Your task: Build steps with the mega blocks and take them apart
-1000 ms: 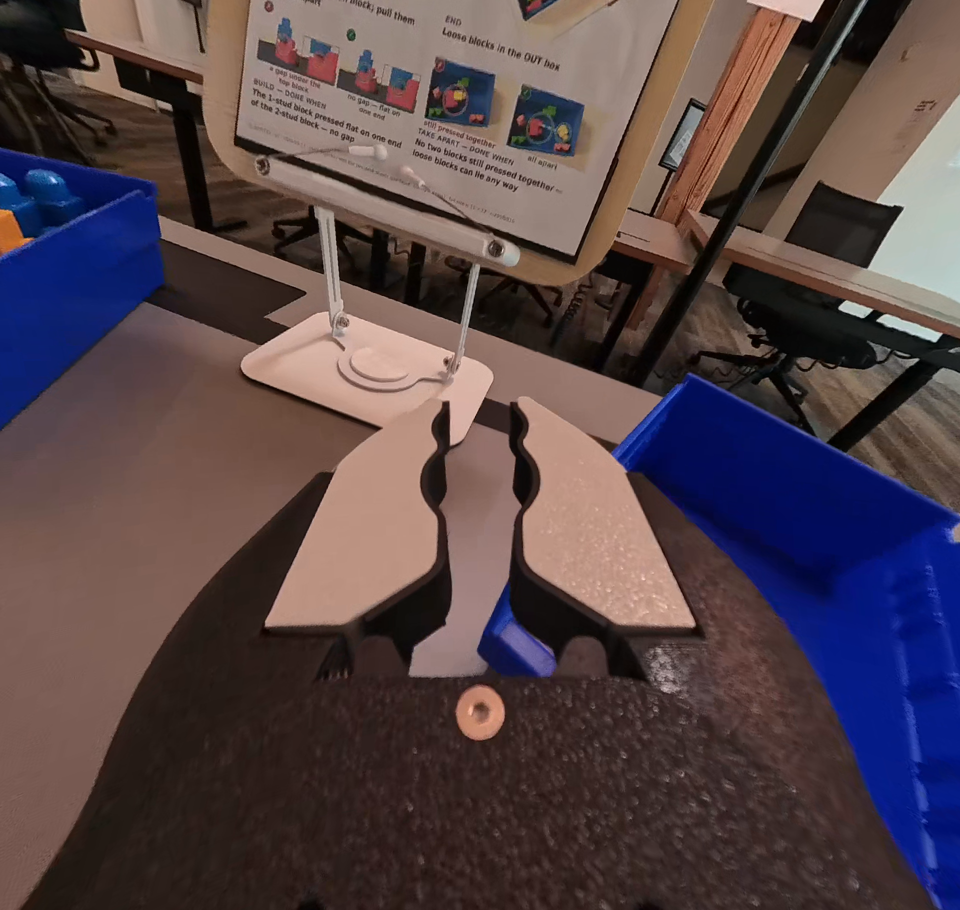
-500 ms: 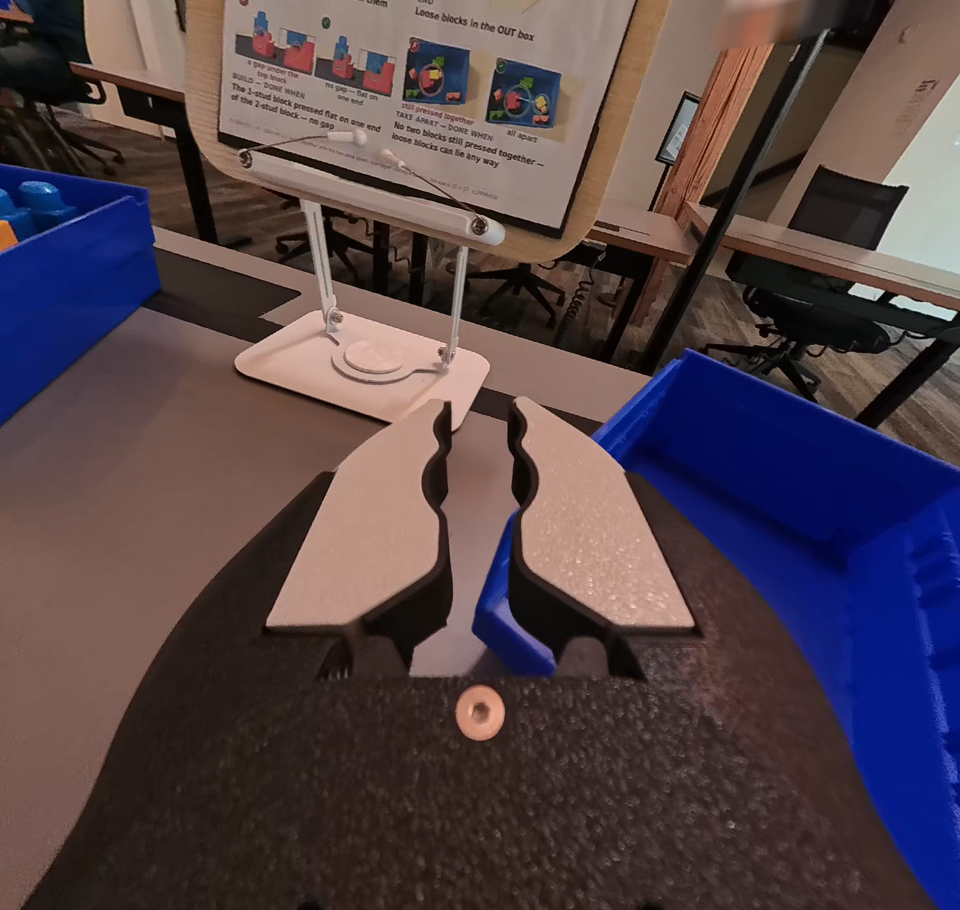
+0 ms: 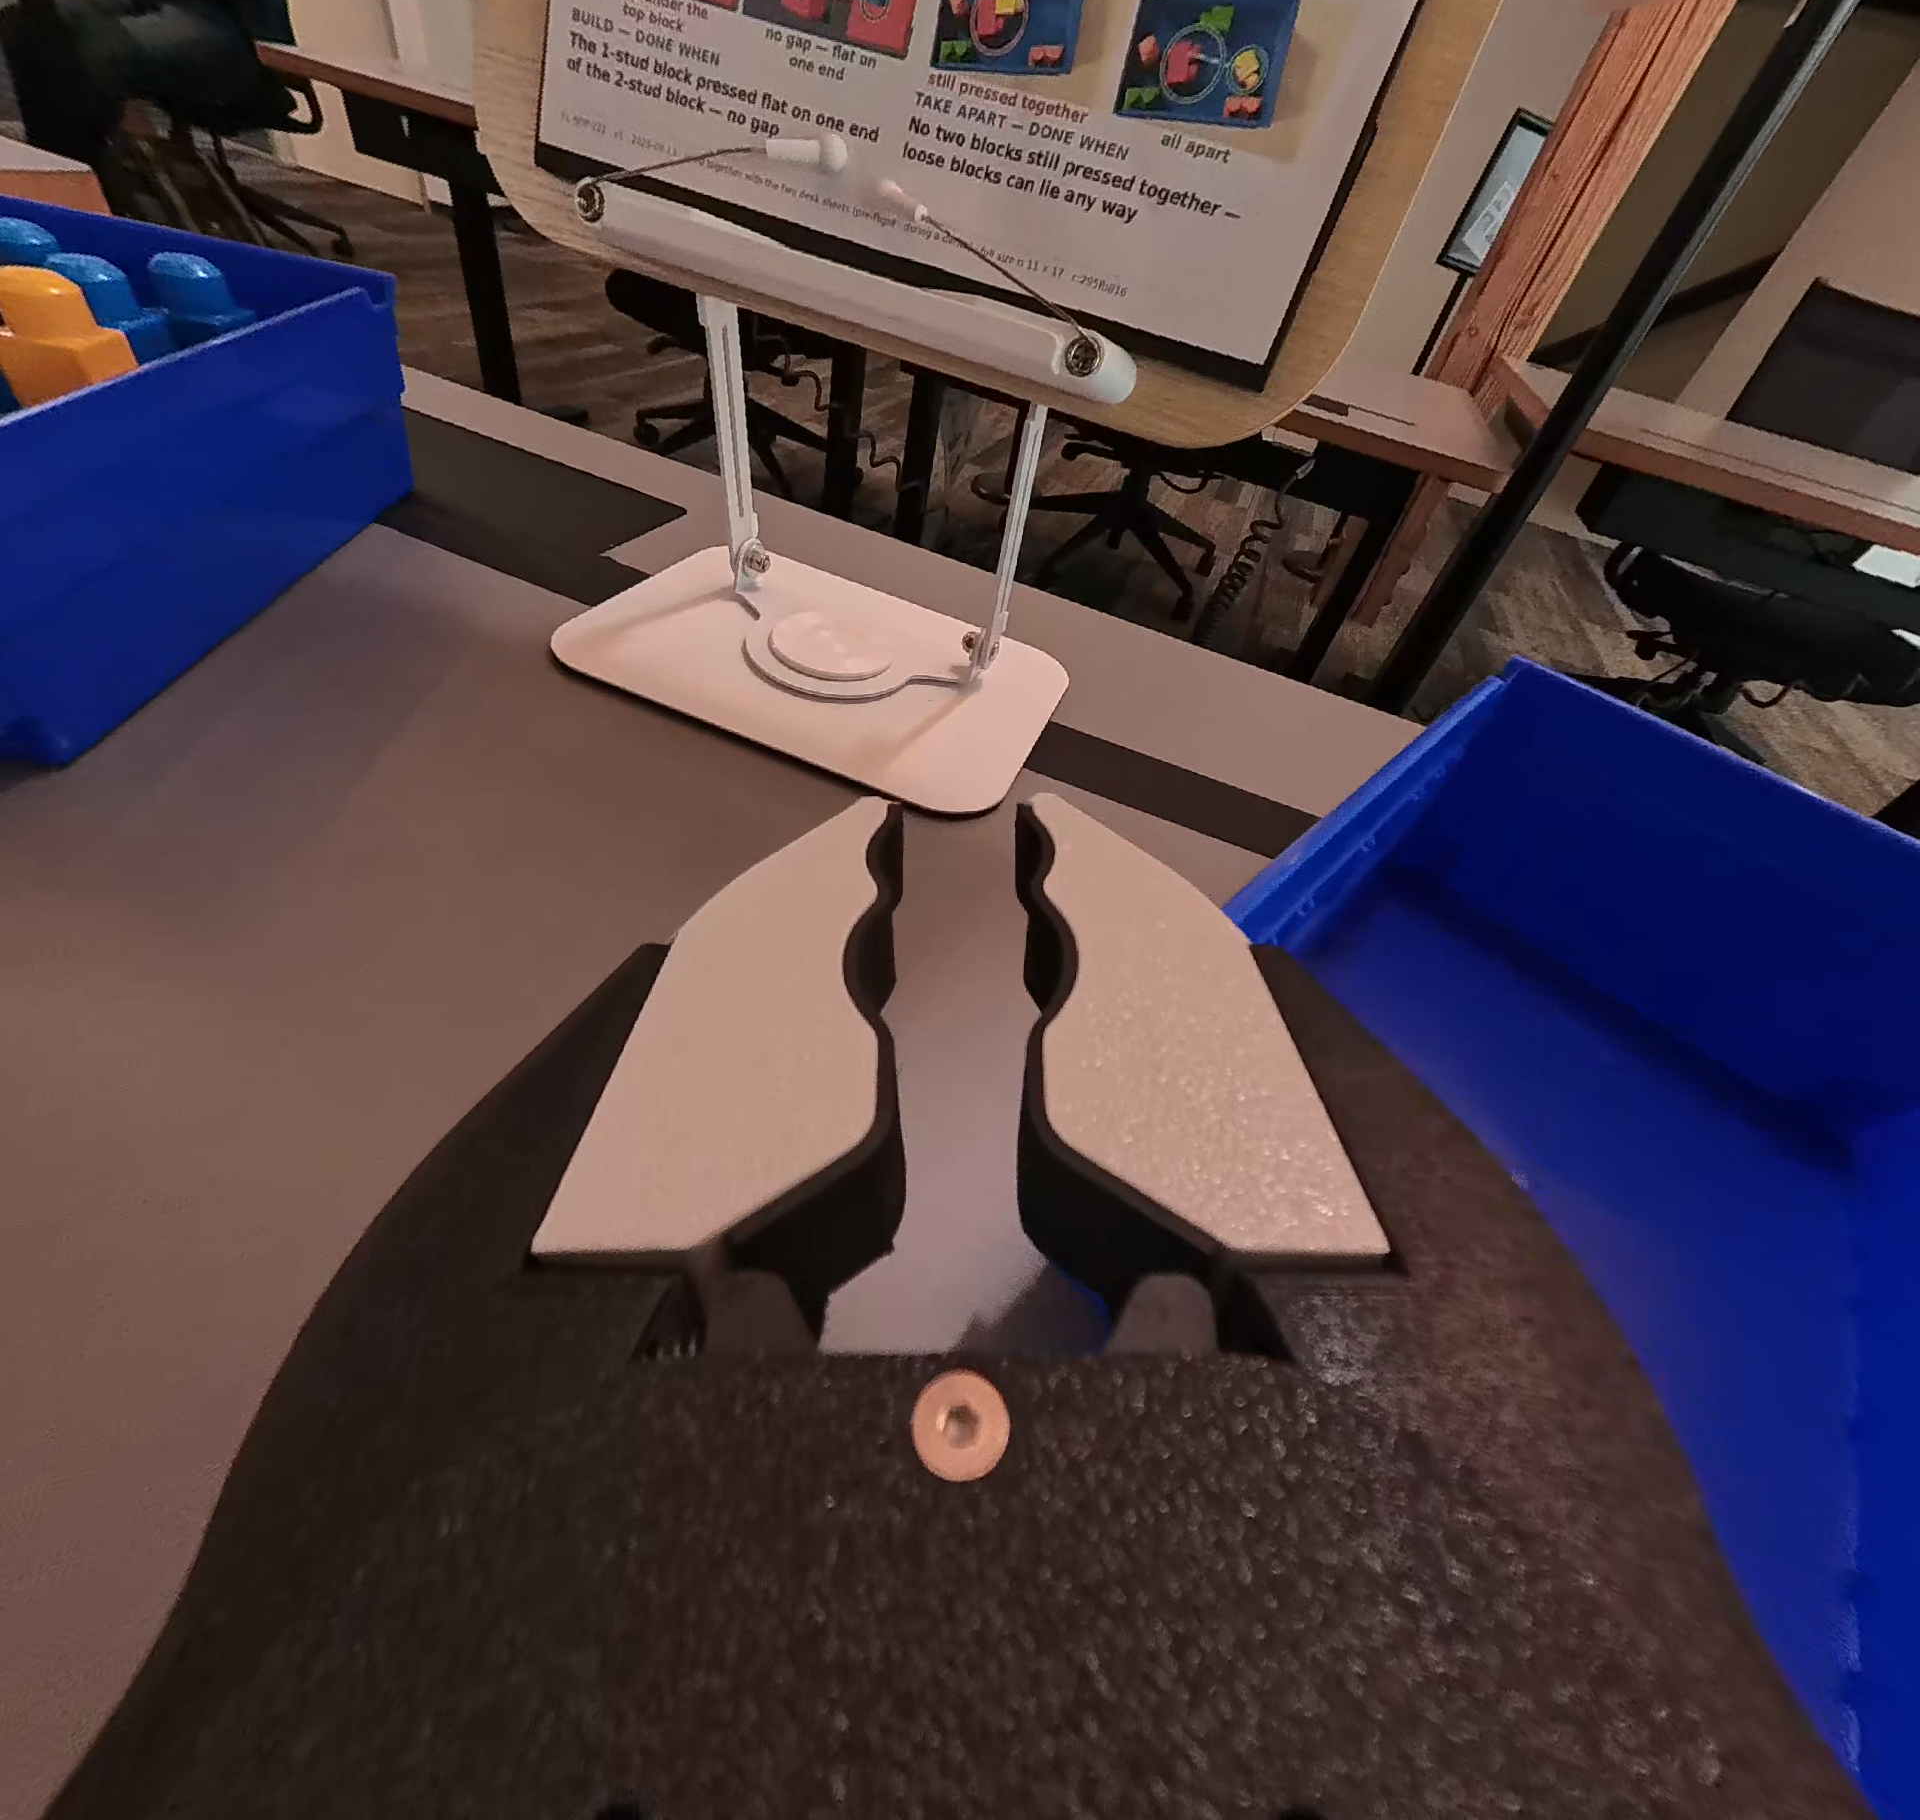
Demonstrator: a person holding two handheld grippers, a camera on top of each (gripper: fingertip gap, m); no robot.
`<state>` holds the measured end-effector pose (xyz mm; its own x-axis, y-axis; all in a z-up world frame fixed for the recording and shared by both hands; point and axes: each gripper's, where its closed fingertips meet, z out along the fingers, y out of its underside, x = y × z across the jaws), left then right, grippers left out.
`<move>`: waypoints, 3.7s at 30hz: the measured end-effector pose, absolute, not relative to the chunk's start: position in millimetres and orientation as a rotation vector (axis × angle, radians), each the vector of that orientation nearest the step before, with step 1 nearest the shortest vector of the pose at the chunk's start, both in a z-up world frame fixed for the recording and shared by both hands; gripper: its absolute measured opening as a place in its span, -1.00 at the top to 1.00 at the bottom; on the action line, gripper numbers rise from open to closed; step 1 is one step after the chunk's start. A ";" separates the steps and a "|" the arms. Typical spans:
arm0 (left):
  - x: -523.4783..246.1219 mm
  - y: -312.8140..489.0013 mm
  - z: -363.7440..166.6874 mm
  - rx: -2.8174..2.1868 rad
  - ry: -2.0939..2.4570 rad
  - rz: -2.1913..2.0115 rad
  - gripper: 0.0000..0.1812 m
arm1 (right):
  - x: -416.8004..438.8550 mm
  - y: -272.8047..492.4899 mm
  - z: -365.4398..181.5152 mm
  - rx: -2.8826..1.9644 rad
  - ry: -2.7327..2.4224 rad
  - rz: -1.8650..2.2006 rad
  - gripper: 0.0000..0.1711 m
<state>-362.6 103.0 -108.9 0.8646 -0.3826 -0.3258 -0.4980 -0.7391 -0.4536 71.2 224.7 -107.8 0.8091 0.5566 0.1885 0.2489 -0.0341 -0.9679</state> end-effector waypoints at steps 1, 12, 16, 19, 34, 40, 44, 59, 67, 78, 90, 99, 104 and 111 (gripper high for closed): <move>-365.6 98.0 -113.7 -2.547 0.698 0.280 0.67 | 70.6 224.3 -107.5 -1.617 -0.651 0.280 0.76; -373.6 78.2 -146.9 -2.772 1.097 0.246 0.55 | 70.6 223.8 -107.3 -1.618 -0.631 0.297 0.76; -377.3 82.1 -152.9 -2.790 1.120 0.287 0.55 | 69.9 223.5 -108.5 -1.619 -0.636 0.296 0.76; -379.7 84.2 -157.2 -2.798 1.127 0.304 0.55 | 69.5 223.2 -109.1 -1.620 -0.638 0.298 0.76; -372.8 95.2 -168.0 -2.720 1.194 0.357 0.59 | 66.4 222.2 -112.9 -1.629 -0.652 0.306 0.77; -370.9 94.1 -162.6 -2.689 1.259 0.398 0.60 | 66.4 222.1 -113.1 -1.628 -0.657 0.304 0.77; -364.9 93.4 -134.6 -2.611 1.236 0.415 0.61 | 67.0 222.2 -112.1 -1.625 -0.652 0.305 0.77; -247.2 84.8 -58.6 -2.204 1.430 0.408 0.61 | 43.1 198.1 -95.8 -1.492 -0.766 0.427 0.59; -156.0 82.4 -96.6 -2.071 1.661 0.287 0.60 | -14.6 123.5 -96.0 -1.252 -1.172 0.702 0.48; -88.7 75.2 -134.4 -2.003 1.736 0.090 0.61 | -43.7 80.4 -148.6 -1.322 -1.512 0.772 0.22; -63.2 62.2 -137.9 -1.948 1.784 -0.020 0.62 | -42.5 73.8 -179.0 -1.363 -1.660 0.702 0.57; -45.7 67.1 -74.1 -1.707 1.351 -0.470 0.38 | -29.7 84.4 -132.1 -1.332 -1.407 0.990 0.58; -41.2 71.9 -47.2 -1.528 1.013 -0.773 0.40 | -13.4 90.7 -82.3 -1.241 -1.112 1.326 0.57; -24.8 81.4 -58.3 -1.467 0.719 -1.127 0.36 | -3.6 87.9 -54.9 -1.146 -0.950 1.549 0.57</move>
<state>-24.8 81.4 -58.3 0.3636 -0.8955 0.2568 0.1447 -0.2181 -0.9651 -3.6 87.9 -54.9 -0.1064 0.9687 -0.2241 -0.2397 -0.2438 -0.9397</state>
